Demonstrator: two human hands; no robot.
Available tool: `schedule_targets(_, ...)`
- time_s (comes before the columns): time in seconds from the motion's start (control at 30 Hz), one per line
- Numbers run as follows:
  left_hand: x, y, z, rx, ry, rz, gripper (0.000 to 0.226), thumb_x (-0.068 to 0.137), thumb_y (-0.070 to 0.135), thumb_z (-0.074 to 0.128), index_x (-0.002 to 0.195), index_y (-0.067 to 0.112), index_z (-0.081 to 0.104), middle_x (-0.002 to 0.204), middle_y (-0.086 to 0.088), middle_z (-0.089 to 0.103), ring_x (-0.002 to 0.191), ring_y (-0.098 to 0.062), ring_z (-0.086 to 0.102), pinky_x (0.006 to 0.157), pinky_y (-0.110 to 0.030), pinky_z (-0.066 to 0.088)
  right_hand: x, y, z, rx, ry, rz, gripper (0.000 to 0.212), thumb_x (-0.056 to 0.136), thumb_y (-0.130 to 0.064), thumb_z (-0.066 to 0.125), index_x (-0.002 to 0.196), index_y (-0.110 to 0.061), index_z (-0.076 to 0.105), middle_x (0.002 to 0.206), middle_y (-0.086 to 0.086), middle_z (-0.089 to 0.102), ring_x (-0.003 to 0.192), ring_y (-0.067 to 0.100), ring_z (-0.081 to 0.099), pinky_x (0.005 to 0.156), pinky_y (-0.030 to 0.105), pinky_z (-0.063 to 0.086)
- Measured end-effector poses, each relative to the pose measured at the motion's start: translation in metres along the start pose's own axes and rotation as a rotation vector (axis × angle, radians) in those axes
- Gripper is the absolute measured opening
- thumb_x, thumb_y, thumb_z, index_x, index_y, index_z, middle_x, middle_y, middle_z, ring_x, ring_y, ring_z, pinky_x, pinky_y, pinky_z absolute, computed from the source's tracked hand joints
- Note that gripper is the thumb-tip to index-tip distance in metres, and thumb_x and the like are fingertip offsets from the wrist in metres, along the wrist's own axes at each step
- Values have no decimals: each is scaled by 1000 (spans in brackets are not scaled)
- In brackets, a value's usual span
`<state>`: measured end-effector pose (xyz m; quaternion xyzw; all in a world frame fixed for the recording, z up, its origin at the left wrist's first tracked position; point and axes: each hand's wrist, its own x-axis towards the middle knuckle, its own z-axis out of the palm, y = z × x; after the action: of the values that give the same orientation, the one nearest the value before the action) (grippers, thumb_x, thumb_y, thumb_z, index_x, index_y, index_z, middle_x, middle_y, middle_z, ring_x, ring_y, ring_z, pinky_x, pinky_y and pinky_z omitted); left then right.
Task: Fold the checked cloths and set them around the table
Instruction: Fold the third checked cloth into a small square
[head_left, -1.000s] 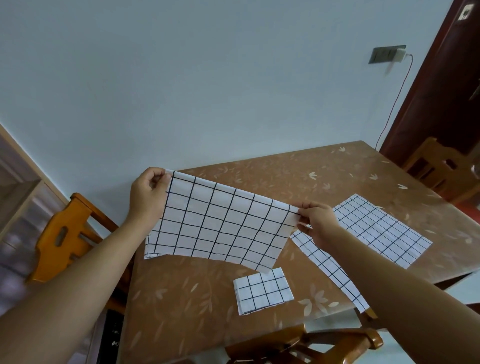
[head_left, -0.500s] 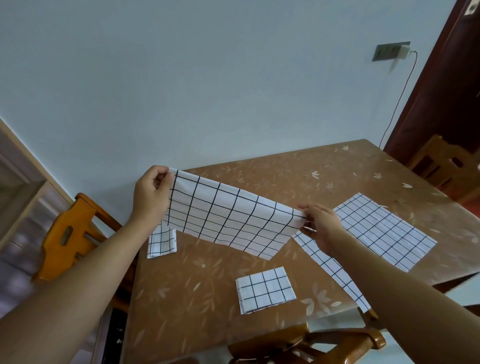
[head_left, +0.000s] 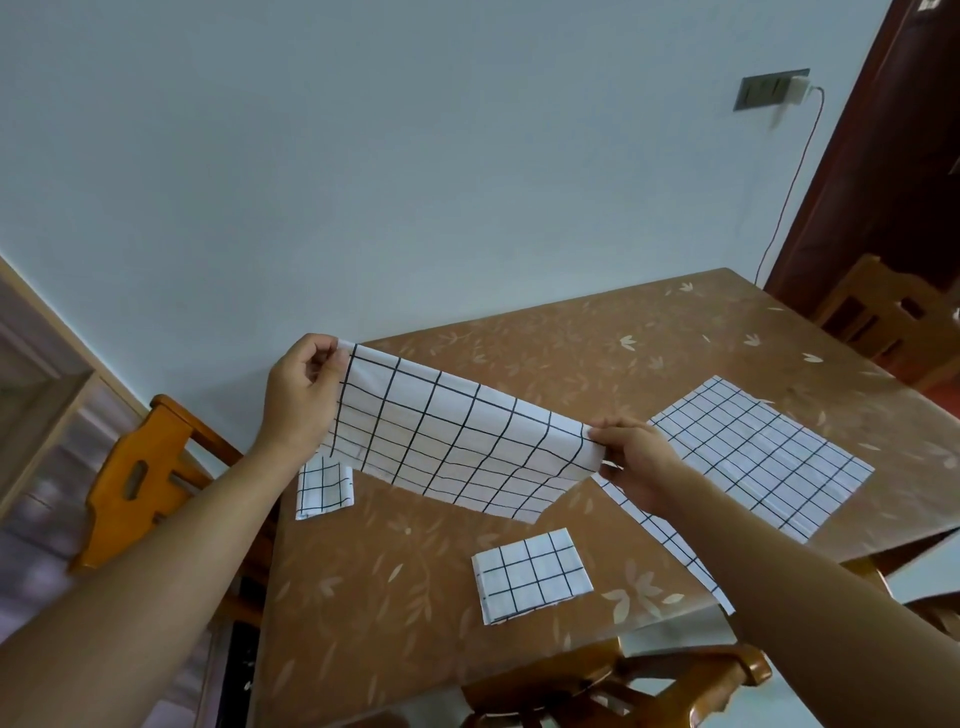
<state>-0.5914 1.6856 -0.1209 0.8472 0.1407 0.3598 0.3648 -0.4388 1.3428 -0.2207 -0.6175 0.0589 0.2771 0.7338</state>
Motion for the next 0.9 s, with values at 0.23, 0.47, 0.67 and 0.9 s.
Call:
schedule_targets(0.23, -1, 0, -1, 19, -7, 5, 25, 102, 17, 58, 91, 39, 57, 88, 10, 62, 80, 11, 57, 70, -6, 45, -2, 2, -7, -37, 1, -29, 13, 91, 4, 66, 95, -7, 71, 84, 9, 69, 75, 21, 62, 66, 31, 43)
schedule_targets(0.47, -1, 0, 2, -2, -20, -16, 12, 102, 16, 58, 97, 26, 61, 88, 11, 62, 80, 11, 57, 71, -6, 45, -4, -1, -8, 10, 63, -52, 14, 96, 3, 58, 92, -7, 68, 80, 12, 65, 67, 21, 58, 60, 30, 41)
schedule_targets(0.67, -5, -3, 7, 16, -55, -6, 4, 102, 15, 58, 102, 17, 61, 87, 9, 61, 78, 12, 56, 68, -3, 43, -4, 4, -11, 50, 67, 89, 21, 92, -15, 73, 112, -11, 66, 78, 4, 62, 59, 15, 49, 44, 24, 37)
schedule_targets(0.9, -5, -10, 10, 15, -78, -15, 4, 102, 16, 59, 103, 19, 62, 90, 9, 62, 81, 11, 58, 70, -4, 46, -2, 11, -12, 66, 174, 69, 22, 95, -6, 61, 113, -7, 73, 82, 7, 58, 68, 19, 51, 63, 30, 47)
